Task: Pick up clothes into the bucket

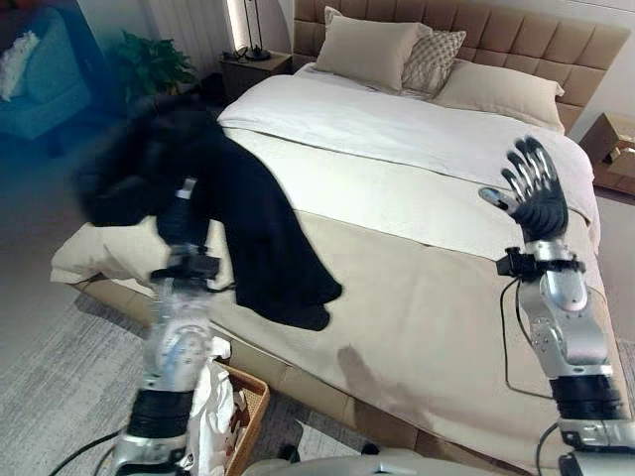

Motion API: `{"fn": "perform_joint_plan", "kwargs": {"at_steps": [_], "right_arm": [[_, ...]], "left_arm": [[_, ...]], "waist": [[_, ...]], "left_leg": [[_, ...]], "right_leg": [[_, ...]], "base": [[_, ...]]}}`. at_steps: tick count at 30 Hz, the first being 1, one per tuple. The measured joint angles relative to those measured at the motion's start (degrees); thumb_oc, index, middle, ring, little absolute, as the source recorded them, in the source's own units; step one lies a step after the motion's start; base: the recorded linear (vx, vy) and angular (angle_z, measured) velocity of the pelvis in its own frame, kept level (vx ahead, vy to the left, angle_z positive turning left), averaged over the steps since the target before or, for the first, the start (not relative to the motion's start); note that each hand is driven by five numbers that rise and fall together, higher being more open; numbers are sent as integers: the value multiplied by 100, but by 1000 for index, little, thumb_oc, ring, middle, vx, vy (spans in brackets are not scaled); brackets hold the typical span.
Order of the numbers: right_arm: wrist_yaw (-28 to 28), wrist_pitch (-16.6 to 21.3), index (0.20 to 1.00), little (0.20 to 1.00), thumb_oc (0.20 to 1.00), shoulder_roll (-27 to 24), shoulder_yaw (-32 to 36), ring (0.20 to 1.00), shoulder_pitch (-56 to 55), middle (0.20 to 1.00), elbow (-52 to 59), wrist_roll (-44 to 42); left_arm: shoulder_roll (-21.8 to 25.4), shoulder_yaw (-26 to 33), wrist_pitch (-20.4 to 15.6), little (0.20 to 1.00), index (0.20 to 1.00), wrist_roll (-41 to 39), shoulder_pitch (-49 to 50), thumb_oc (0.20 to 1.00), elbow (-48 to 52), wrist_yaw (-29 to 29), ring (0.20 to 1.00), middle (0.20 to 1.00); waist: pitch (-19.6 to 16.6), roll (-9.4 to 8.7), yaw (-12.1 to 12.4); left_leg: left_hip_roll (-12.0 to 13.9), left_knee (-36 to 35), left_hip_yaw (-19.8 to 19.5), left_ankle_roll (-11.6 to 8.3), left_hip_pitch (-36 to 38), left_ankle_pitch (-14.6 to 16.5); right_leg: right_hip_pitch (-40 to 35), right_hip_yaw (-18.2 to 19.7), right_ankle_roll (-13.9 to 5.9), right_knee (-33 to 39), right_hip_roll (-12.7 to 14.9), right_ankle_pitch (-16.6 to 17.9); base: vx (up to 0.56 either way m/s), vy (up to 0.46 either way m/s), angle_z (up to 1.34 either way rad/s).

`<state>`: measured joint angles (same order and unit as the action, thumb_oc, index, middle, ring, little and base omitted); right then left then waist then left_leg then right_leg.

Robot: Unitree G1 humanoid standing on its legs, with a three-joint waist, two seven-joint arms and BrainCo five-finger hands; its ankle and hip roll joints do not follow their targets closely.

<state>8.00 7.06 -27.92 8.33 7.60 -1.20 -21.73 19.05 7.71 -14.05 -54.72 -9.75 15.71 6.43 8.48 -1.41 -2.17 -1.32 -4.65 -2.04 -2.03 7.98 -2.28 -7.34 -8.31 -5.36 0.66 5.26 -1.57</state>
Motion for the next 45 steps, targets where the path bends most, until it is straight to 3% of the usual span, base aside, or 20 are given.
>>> {"fn": "perform_joint_plan", "kwargs": {"at_steps": [7,10,14,19,24,27,30,35,39,45], "right_arm": [[50,-158,1000,1000,1000,569,-3,1000,-823,1000,-2122,384],[48,-256,1000,1000,1000,722,-18,1000,-1123,1000,-2998,436],[-11,-343,1000,1000,1000,751,-233,1000,-1298,1000,-3874,624],[-53,-364,1000,1000,1000,814,-278,1000,-1416,1000,-4284,850],[-12,-362,1000,1000,1000,822,-275,1000,-1361,1000,-4532,988],[20,-348,1000,1000,1000,827,-251,1000,-1254,1000,-4583,1046],[133,-219,1000,1000,1000,804,-181,1000,-1065,1000,-4634,1052],[243,-37,1000,1000,1000,764,-73,1000,-852,1000,-4469,1040],[284,50,1000,1000,1000,734,-88,1000,-783,1000,-4404,1036],[554,210,1000,1000,1000,697,-207,1000,-727,1000,-4372,954]], "left_arm": [[1052,983,-278,200,200,644,48,200,87,354,200,200],[1772,1393,-338,200,200,913,129,200,-37,446,200,200],[2083,1644,-500,200,200,914,372,200,-193,481,200,200],[2013,1617,-511,200,200,915,848,200,-312,412,200,200],[1047,1401,-509,200,200,914,1140,200,-463,328,200,200],[612,1092,-216,200,200,1094,1278,200,-912,327,200,200],[145,1034,-161,200,200,1282,1437,200,-1347,397,200,200],[-30,1214,-130,200,200,1532,1659,200,-2029,727,200,200],[28,1285,-160,200,200,1576,1559,200,-2556,1032,200,200],[533,1090,-338,200,200,2144,1012,200,-3182,1457,200,200]], "waist": [[17,124,164],[22,144,181],[26,171,211],[91,147,314],[551,64,348],[920,-58,433],[1266,-168,476],[1858,-261,586],[2035,-341,587],[2233,-658,519]], "left_leg": [[-88,10,-114,-4,-21,-2],[-102,34,-170,-7,-61,-3],[-115,56,-271,-8,-83,-1],[-117,139,-384,-37,-234,17],[-208,511,-719,-72,-672,42],[-272,793,-883,-88,-1044,34],[-334,1164,-973,-119,-1564,64],[-353,1676,-876,-133,-2216,184],[-271,2155,-713,-68,-2654,402],[-73,3035,-541,-57,-3598,725]], "right_leg": [[-50,-93,-35,6,82,-25],[-55,-169,-49,7,91,-33],[-91,-259,-51,11,99,-35],[-33,-370,-63,-68,102,-57],[366,-661,-20,-695,237,-323],[740,-801,29,-1098,318,-459],[1238,-877,73,-1547,410,-585],[1985,-751,144,-2116,478,-694],[2376,-565,149,-2320,380,-733],[3190,-335,153,-2720,180,-734]], "base": [[2,6,9],[-39,-1,11],[-49,-11,12],[-98,-3,15],[-181,-15,35],[-145,0,30],[-155,27,19],[-100,48,-6],[-76,47,-32],[-38,58,-24]]}}
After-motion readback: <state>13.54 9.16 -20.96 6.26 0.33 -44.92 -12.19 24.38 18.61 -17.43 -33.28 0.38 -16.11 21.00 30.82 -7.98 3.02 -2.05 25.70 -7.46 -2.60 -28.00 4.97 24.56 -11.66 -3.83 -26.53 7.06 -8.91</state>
